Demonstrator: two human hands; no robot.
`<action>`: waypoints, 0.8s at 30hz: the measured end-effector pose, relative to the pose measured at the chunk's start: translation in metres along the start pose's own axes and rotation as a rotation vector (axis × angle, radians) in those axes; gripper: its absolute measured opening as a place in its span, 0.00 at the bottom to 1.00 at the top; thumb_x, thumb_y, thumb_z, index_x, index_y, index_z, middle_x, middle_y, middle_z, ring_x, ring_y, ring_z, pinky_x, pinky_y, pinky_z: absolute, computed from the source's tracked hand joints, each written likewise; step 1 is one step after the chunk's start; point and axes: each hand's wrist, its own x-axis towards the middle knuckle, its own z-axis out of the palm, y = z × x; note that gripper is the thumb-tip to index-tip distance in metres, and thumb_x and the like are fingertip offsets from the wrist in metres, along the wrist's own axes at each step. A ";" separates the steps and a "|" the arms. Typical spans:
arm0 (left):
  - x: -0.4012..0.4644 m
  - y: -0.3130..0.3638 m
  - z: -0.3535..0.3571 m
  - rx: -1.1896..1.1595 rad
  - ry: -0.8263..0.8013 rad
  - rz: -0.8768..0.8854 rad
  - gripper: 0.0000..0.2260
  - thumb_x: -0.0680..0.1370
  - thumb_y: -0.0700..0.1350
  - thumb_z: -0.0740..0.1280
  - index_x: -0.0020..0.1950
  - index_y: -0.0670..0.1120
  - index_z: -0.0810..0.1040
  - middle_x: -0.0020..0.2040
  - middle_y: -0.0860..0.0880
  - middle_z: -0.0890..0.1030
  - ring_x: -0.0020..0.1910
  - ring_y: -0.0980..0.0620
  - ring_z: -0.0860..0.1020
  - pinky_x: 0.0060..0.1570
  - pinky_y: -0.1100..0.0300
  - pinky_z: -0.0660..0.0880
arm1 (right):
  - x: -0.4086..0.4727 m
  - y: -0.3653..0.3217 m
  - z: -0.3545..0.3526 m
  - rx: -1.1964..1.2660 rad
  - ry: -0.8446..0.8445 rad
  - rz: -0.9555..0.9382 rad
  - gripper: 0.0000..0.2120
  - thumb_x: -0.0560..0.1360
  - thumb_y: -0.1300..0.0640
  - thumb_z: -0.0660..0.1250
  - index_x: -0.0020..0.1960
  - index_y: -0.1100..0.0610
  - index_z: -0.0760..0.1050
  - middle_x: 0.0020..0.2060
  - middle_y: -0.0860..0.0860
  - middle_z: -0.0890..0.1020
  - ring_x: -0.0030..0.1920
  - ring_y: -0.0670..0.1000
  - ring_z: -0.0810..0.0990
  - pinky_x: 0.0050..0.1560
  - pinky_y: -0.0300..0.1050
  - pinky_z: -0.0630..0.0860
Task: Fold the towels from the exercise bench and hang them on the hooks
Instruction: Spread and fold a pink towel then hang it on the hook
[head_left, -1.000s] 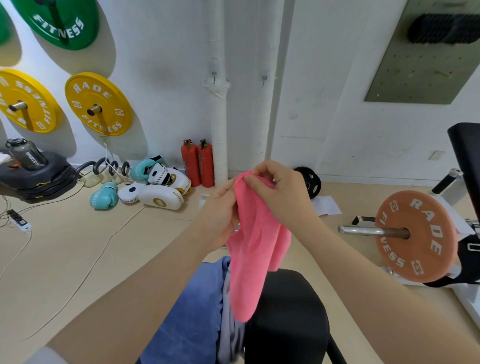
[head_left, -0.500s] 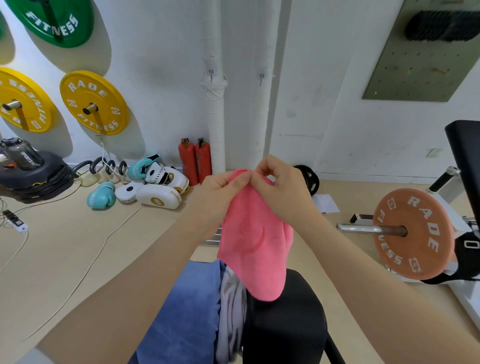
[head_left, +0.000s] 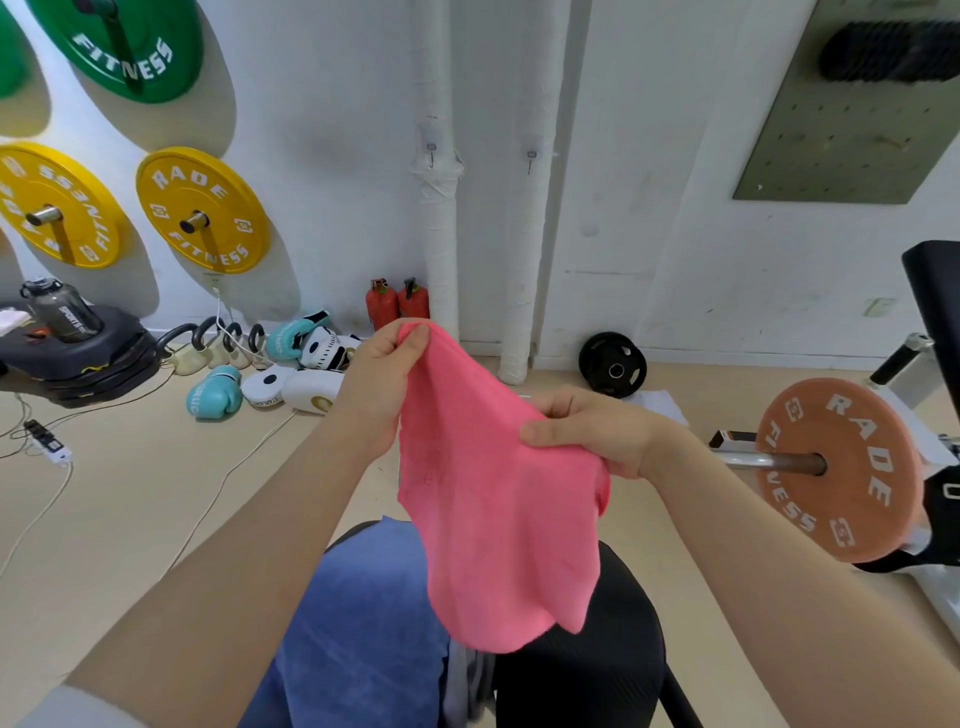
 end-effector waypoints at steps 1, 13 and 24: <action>0.002 0.000 -0.002 -0.088 0.057 -0.045 0.10 0.80 0.42 0.60 0.42 0.52 0.77 0.39 0.55 0.79 0.41 0.58 0.75 0.43 0.62 0.71 | 0.001 0.003 0.000 -0.028 -0.004 0.069 0.05 0.73 0.60 0.67 0.46 0.54 0.81 0.39 0.46 0.85 0.39 0.44 0.83 0.41 0.35 0.78; -0.005 -0.027 -0.064 -0.292 0.213 -0.310 0.06 0.79 0.45 0.61 0.46 0.47 0.77 0.48 0.45 0.79 0.49 0.49 0.77 0.55 0.53 0.74 | 0.032 0.046 0.013 -1.059 0.602 0.331 0.18 0.75 0.59 0.58 0.27 0.54 0.63 0.30 0.50 0.68 0.32 0.51 0.68 0.29 0.41 0.61; -0.037 -0.037 -0.097 -0.341 0.186 -0.369 0.10 0.80 0.46 0.60 0.61 0.48 0.73 0.45 0.50 0.78 0.42 0.55 0.76 0.48 0.60 0.74 | 0.008 0.056 0.091 0.524 0.977 -0.274 0.13 0.77 0.68 0.55 0.39 0.58 0.73 0.30 0.52 0.71 0.32 0.47 0.71 0.29 0.38 0.72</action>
